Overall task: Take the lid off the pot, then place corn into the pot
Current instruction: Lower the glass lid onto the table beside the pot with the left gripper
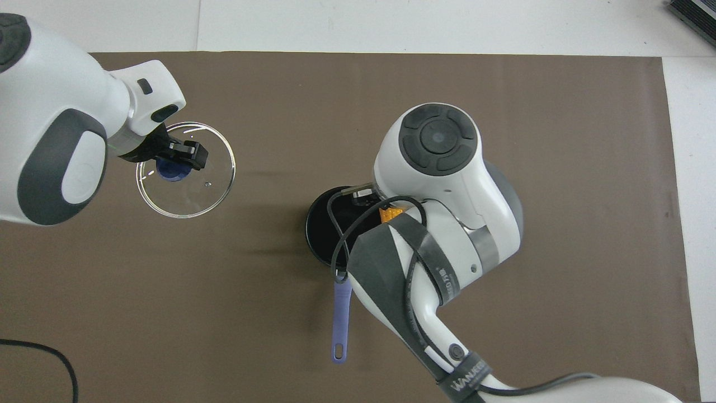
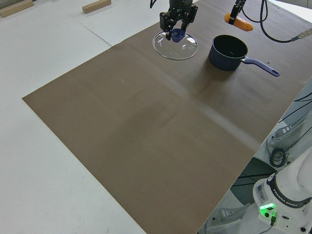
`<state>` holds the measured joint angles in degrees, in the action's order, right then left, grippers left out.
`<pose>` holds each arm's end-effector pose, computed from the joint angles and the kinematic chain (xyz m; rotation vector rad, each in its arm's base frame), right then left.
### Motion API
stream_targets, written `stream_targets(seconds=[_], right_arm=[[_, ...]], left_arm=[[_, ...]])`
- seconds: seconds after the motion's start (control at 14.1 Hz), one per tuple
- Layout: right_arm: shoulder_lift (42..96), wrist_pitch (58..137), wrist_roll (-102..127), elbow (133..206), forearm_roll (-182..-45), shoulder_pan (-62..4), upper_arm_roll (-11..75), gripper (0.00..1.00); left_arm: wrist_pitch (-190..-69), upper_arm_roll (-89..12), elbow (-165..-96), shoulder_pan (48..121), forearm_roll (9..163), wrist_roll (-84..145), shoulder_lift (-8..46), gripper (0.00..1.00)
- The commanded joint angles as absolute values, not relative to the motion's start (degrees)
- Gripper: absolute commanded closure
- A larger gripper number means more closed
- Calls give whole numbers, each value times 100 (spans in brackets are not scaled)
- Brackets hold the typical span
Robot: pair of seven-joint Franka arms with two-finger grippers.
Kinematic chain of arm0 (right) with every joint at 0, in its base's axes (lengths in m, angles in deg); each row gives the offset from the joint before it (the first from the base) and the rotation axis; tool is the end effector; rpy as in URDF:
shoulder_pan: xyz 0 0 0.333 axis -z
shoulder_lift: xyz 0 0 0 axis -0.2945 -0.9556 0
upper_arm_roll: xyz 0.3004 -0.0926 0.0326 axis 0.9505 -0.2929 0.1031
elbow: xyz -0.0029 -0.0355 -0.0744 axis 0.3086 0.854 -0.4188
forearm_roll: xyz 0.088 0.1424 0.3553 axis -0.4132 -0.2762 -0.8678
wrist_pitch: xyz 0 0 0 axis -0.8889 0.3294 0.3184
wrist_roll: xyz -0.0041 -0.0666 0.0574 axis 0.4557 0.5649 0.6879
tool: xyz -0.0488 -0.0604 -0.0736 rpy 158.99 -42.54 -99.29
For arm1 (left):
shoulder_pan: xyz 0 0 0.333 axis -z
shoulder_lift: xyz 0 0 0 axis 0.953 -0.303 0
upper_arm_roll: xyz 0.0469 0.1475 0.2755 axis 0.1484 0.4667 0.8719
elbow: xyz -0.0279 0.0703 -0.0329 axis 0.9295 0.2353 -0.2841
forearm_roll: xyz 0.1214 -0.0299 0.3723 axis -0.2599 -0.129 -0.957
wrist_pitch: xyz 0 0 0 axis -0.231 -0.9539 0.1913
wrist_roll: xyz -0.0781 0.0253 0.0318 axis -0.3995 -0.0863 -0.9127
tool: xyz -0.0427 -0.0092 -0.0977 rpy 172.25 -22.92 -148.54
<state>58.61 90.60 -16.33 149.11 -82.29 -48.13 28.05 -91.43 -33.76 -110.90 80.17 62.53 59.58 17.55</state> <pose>0.5770 0.3831 0.4376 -3.0899 -0.3510 -0.0399 0.6192 -0.0711 0.5200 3.0639 -0.5323 -0.0350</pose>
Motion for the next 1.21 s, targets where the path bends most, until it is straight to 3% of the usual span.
stream_targets(seconds=[0.0,0.5,0.78,0.92,1.14], right_arm=[[5499,9231,-1677,14711,-8133,-4956,2797,100],[5525,9812,-1457,15457,-8160,-5026,2815,100],[5578,10066,-1457,15774,-8168,-5070,2815,99],[5561,10146,-1457,15810,-8177,-5132,2815,91],[5595,10207,-1457,15941,-8195,-5123,2815,68]], left_arm=[[-9082,-3441,-11431,7624,6315,6511,2053,100],[-9714,-3441,-12854,7280,6315,6820,2729,100],[-10067,-3441,-13452,6991,6315,7127,2774,100],[-10233,-3441,-13786,6833,6333,7145,2809,100],[-10716,-3441,-14357,6596,6333,7417,2888,100]])
